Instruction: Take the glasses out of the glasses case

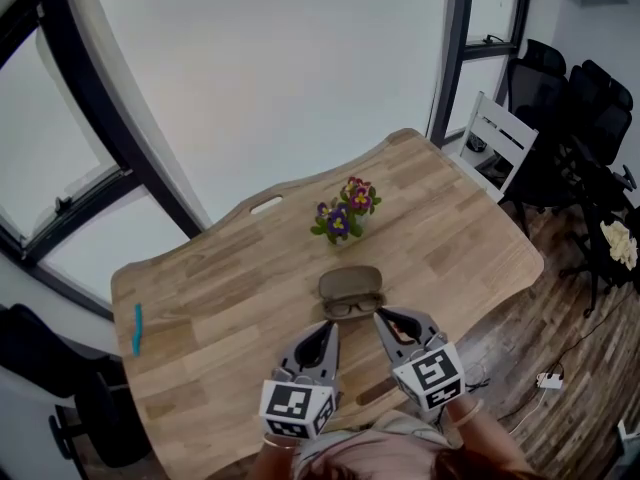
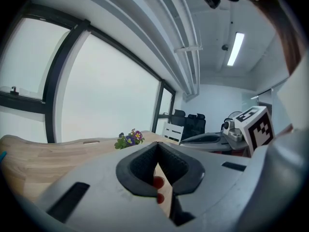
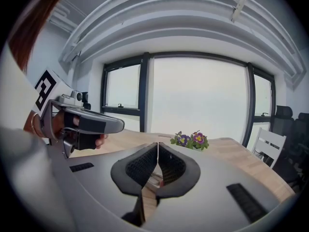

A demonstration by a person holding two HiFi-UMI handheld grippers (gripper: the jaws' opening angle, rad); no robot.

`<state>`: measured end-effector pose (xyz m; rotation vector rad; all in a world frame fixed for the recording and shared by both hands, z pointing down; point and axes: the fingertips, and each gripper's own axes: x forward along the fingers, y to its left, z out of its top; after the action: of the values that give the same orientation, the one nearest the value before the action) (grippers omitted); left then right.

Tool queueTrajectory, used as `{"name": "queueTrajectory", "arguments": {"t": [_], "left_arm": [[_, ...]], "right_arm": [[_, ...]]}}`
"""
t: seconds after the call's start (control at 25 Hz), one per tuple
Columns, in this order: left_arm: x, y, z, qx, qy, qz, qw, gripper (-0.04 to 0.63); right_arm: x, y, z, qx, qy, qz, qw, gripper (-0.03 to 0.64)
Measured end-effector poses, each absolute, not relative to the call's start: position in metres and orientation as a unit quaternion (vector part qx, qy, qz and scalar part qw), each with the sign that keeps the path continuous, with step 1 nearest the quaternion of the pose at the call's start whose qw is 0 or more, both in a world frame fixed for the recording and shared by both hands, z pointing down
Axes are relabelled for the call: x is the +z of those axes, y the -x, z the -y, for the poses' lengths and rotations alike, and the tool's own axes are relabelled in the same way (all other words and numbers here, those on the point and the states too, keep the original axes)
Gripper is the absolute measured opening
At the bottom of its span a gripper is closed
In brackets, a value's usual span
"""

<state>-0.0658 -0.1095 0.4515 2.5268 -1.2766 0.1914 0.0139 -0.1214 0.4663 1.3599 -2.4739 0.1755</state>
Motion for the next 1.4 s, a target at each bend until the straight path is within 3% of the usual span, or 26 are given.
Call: {"name": "queueTrajectory", "arguments": {"t": [1.4], "left_arm": [[0.507,0.077,0.164,0.086,-0.826,0.516,0.21,-0.003]], "right_arm": [[0.556,0.004,0.197,0.049,-0.31,0.9,0.302,0.003]]}}
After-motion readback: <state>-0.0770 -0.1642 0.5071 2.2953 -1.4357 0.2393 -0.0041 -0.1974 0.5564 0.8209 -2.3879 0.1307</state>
